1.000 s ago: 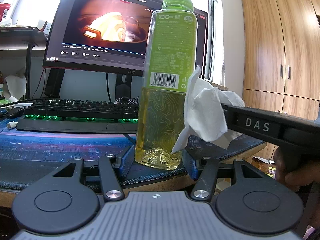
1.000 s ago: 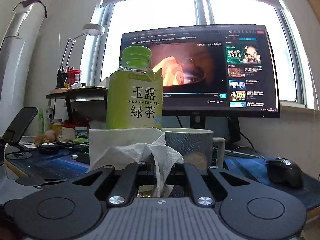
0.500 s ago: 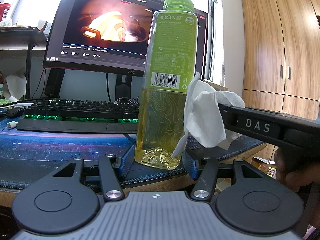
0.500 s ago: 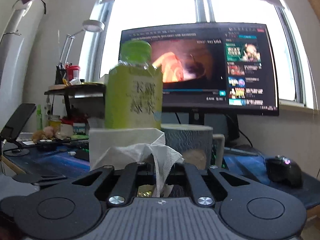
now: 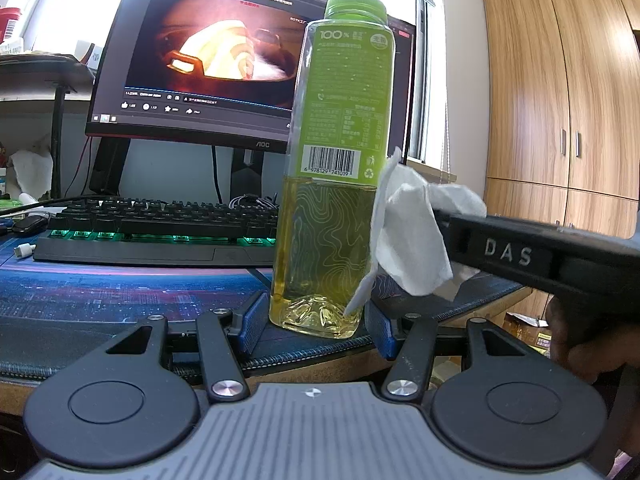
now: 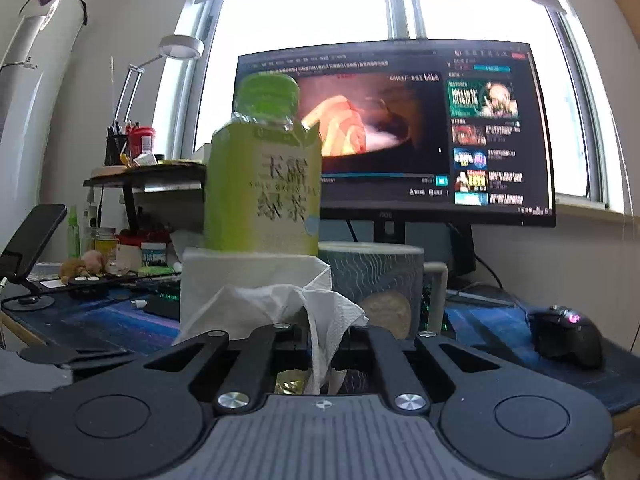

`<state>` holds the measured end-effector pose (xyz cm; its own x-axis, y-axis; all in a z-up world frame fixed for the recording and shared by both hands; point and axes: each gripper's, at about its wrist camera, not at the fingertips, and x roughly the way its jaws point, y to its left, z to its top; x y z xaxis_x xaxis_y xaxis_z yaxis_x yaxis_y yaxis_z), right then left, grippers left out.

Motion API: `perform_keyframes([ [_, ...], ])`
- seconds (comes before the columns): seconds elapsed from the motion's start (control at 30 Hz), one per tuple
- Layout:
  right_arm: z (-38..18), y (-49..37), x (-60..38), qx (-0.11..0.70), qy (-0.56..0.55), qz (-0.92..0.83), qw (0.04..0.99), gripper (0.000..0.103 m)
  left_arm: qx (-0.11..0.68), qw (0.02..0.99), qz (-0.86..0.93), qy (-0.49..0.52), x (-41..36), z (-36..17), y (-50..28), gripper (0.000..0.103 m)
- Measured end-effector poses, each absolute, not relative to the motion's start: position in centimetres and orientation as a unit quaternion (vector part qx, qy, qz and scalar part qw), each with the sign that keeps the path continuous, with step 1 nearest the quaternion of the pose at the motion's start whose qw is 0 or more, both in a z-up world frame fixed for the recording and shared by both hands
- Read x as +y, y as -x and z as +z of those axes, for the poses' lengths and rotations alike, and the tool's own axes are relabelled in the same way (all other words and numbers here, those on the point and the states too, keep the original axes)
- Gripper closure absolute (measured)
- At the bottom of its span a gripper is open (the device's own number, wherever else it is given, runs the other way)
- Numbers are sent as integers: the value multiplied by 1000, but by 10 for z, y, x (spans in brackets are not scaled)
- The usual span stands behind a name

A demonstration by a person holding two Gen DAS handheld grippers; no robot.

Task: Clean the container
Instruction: 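Keep pressing and rubbing the tissue on the bottle with the left tool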

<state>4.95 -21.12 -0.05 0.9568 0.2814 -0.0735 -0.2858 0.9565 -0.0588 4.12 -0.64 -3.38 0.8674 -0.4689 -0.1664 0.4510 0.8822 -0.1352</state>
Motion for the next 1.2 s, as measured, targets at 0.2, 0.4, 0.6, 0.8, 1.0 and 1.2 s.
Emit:
perform_keyframes([
  [0.2, 2, -47, -211, 23, 38, 146, 988, 94, 98, 965, -238, 45, -7, -33, -42, 45],
  [0.4, -1, -51, -212, 31, 37, 144, 988, 94, 100, 965, -238, 43, -8, -32, -43, 45],
  [0.6, -3, -53, -212, 37, 41, 141, 989, 94, 100, 965, -238, 40, -9, -31, -43, 45],
  [0.8, 2, -47, -209, 25, 44, 144, 988, 94, 101, 965, -238, 41, -8, -31, -44, 45],
  [1.0, 5, -44, -213, 16, 30, 160, 986, 94, 100, 965, -238, 41, -8, -32, -42, 45],
  [1.2, 7, -42, -209, 4, 33, 160, 987, 94, 99, 965, -238, 42, -8, -32, -42, 45],
])
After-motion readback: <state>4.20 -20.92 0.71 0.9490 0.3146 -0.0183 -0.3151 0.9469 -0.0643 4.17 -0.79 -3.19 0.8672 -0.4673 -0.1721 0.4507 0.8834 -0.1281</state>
